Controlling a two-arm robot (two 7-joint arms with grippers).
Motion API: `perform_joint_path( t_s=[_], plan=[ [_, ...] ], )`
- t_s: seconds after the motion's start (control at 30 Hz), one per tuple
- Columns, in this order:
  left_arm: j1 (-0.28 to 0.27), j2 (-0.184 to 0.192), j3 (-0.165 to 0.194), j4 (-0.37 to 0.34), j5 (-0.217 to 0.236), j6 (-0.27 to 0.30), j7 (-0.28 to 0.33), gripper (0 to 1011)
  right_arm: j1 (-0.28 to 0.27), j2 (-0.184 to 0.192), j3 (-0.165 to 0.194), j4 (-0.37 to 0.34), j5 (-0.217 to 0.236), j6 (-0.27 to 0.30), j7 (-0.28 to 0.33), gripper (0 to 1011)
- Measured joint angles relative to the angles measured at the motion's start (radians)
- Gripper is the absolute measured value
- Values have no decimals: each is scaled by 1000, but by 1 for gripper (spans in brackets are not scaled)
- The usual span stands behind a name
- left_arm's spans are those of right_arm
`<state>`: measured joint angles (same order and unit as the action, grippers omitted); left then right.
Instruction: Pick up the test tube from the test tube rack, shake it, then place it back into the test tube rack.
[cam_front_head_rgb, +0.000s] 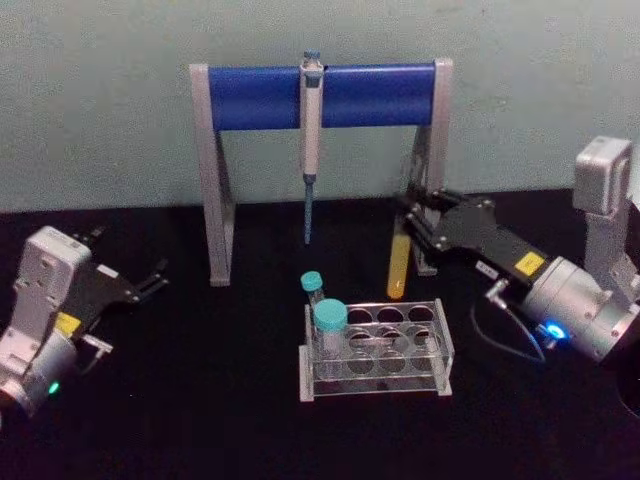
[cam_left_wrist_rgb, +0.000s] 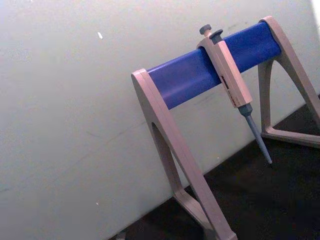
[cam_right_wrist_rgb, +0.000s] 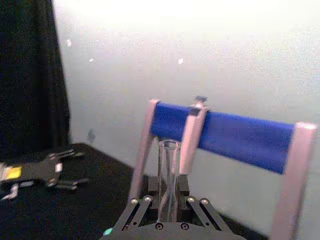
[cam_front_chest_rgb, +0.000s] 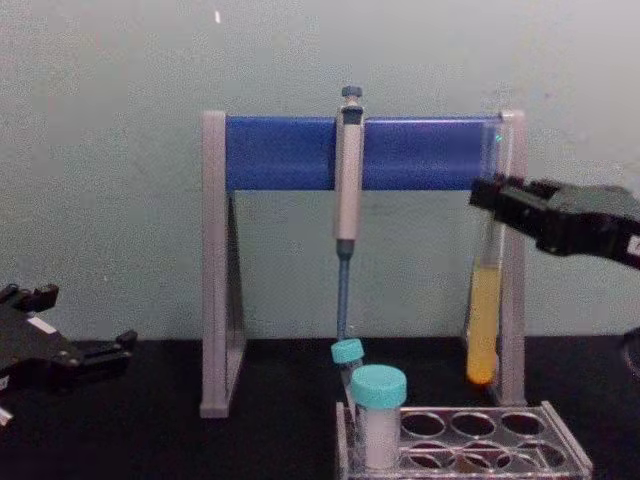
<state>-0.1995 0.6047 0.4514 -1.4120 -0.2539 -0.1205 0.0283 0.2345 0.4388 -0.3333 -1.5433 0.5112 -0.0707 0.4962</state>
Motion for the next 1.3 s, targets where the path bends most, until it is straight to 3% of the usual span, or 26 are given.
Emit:
perform_joint_path(
  t_s=[0.17, 0.37, 0.53, 0.7, 0.93, 1.0, 1.17, 1.3],
  plan=[
    [0, 0, 0, 0, 0, 0, 0, 1001, -5, -12, 22, -3, -25, -28, -58, 229],
    [0, 0, 0, 0, 0, 0, 0, 1001, 1, -37, 29, 17, -51, -43, -79, 229],
    [0, 0, 0, 0, 0, 0, 0, 1001, 5, -48, 31, 30, -39, -56, -53, 229],
    [0, 0, 0, 0, 0, 0, 0, 1001, 9, -50, 29, 38, 16, -71, 23, 229],
    [0, 0, 0, 0, 0, 0, 0, 1001, 11, -13, 11, 25, 82, -62, 116, 229],
    [0, 0, 0, 0, 0, 0, 0, 1001, 8, 14, 2, 13, 105, -53, 152, 229],
    [0, 0, 0, 0, 0, 0, 0, 1001, -2, 57, -8, -12, 107, -36, 161, 229],
    [0, 0, 0, 0, 0, 0, 0, 1001, -8, 89, -13, -33, 79, -27, 132, 229]
  ],
)
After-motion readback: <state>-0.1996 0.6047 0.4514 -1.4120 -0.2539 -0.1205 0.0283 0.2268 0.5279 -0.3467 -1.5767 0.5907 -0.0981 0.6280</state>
